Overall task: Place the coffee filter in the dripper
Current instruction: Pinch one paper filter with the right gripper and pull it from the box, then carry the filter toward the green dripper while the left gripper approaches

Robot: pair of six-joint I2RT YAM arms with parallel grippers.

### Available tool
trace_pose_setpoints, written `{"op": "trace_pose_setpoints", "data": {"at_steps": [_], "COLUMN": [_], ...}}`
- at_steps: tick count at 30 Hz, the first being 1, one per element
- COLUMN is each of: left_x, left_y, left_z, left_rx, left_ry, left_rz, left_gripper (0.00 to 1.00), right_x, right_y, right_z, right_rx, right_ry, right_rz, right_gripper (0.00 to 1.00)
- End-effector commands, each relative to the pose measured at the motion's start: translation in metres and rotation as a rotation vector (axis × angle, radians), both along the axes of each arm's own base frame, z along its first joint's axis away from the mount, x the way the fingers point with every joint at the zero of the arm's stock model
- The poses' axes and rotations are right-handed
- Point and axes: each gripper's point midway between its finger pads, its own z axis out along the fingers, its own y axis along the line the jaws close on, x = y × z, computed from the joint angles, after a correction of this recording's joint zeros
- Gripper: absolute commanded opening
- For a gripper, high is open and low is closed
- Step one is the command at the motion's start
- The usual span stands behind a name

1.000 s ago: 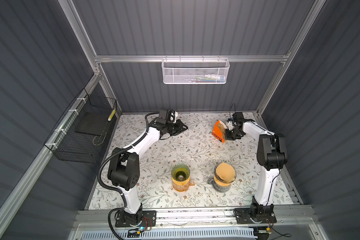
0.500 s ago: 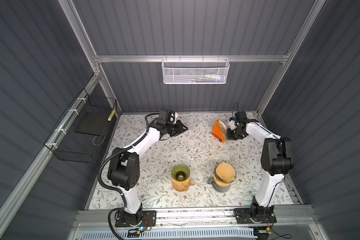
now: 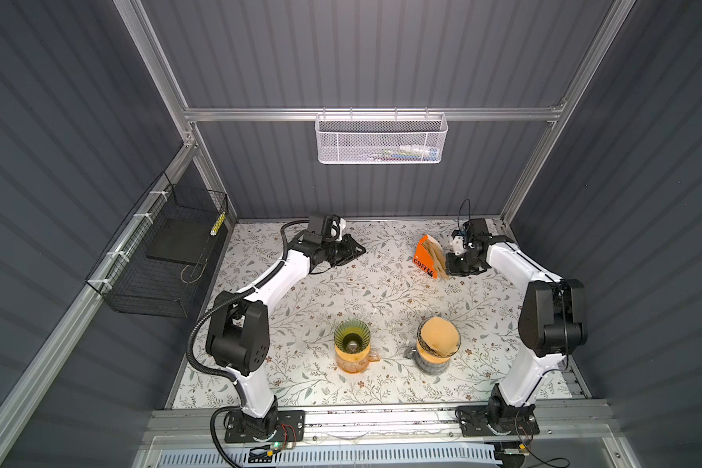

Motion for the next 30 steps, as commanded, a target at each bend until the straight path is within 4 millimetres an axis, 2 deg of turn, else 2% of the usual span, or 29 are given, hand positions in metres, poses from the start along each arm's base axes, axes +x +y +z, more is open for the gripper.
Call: {"op": "trace_pose_setpoints", "data": {"at_steps": [1,9,15,21,22,30], "left_x": [-0.006,-0.008,-0.014,-0.021,-0.026,-0.041], "left_y": [0.002,0.003,0.008,0.014,0.016,0.029], "left_z": [0.013,0.015,0.019,0.032,0.022,0.028], "left_rx": [-0.019,-0.015,0.005,0.017,0.029,0.07], "left_ry": [-0.027,-0.028,-0.041,-0.066,-0.045,-0.057], "left_rz": [-0.014,-0.017,-0.014,-0.009,-0.009,0.001], "left_gripper": [0.25,0.25,0.25,0.25,0.25,0.25], "right_x": [-0.01,-0.02,-0.028,-0.038,-0.04,-0.057], "right_y": [-0.001,-0.001,0.005,0.016,0.019,0.043], "right_z": [0.005,0.027,0.052,0.071,0.074,0.099], "right_rx": [0.006,0.0,-0.01,-0.026,-0.028,-0.046], "right_ry": [0.015,-0.011,-0.052,-0.079,-0.082,-0.116], "right_rz": [-0.012,-0.012,0.001,0.027,0.036,0.093], "right_gripper": [0.0,0.0,0.0,0.0,0.0,0.0]}}
